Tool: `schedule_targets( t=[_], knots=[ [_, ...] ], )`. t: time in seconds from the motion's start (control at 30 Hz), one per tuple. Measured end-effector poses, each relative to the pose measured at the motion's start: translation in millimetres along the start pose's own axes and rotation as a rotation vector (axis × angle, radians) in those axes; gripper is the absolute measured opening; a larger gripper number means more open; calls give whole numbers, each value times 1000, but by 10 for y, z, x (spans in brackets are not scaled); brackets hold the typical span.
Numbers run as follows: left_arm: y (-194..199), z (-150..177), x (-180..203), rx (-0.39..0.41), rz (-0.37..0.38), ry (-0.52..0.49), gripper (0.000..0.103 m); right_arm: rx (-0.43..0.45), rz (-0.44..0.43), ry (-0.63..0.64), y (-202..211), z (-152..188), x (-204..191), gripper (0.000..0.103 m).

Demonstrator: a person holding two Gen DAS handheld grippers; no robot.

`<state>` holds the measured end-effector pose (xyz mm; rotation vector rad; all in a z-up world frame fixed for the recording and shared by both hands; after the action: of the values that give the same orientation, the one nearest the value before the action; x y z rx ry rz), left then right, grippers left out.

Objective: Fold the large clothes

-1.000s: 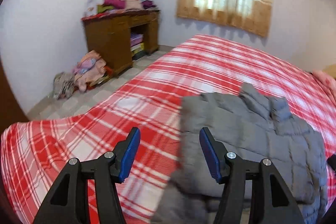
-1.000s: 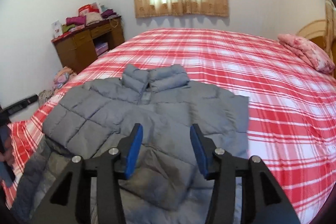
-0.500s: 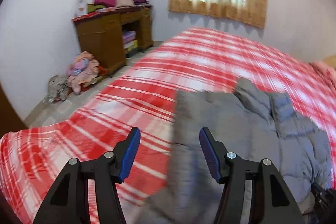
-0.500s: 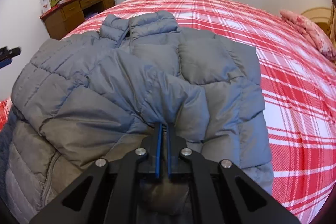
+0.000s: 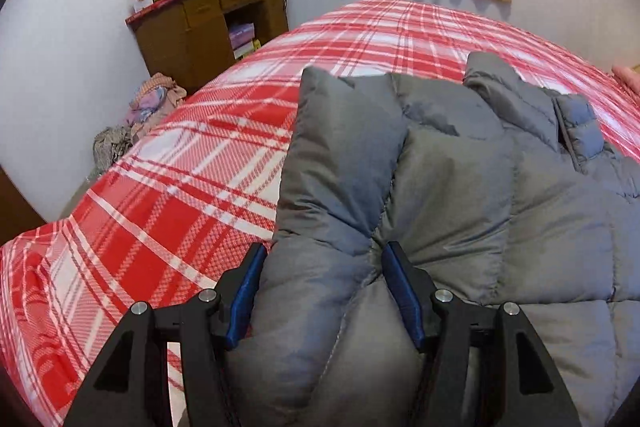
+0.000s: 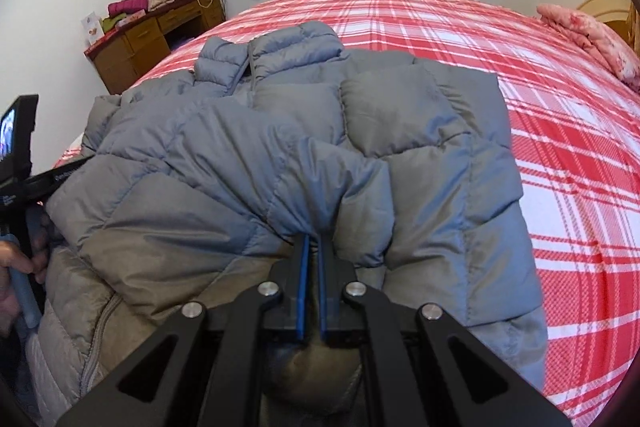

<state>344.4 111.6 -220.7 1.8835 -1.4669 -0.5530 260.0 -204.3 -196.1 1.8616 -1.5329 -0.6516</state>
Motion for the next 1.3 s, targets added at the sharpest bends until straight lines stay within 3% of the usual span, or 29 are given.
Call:
schedule_targets(
  t=[0.23, 0.33, 0.43, 0.5, 0.63, 0.73, 0.93, 1.17, 1.3],
  knots=[
    [-18, 45, 166, 68, -146, -120, 66, -2, 3, 4, -1, 1, -9, 3],
    [21, 33, 143, 68, -138, -117, 66, -9, -17, -10, 16, -13, -4, 4],
    [74, -9, 83, 17, -63, -92, 65, -63, -31, 4, 89, -111, 2, 8],
    [156, -60, 47, -10, -26, -87, 65, -33, -49, -18, 218, -271, 25, 19],
    [436, -366, 94, 14, 25, -68, 65, 75, -55, -40, 452, -812, 58, 64],
    [615, -688, 212, 48, 76, -46, 66, 105, -63, -71, 378, -1239, 92, 64],
    [460, -1034, 482, 11, 94, -13, 67, 74, -87, -217, -114, -1595, 262, 62],
    [31, -752, 689, -34, 72, -31, 67, -3, -117, -379, -788, -1913, 515, 62],
    [-194, -579, 688, 8, 16, -18, 67, -63, -136, -399, -1117, -2066, 503, 62]
  ],
)
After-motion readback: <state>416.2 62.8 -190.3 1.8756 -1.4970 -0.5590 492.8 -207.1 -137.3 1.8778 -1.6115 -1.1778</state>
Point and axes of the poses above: each gripper's, at about its wrist camera, not at the fingertips, and y roughly against the way its jaws point, x to its right, z to its underside, the point moved 7 cm from there along -y, roughly the way its jaws point, and after that the axes turned 14 degrees about y, right-handed, at the moved point
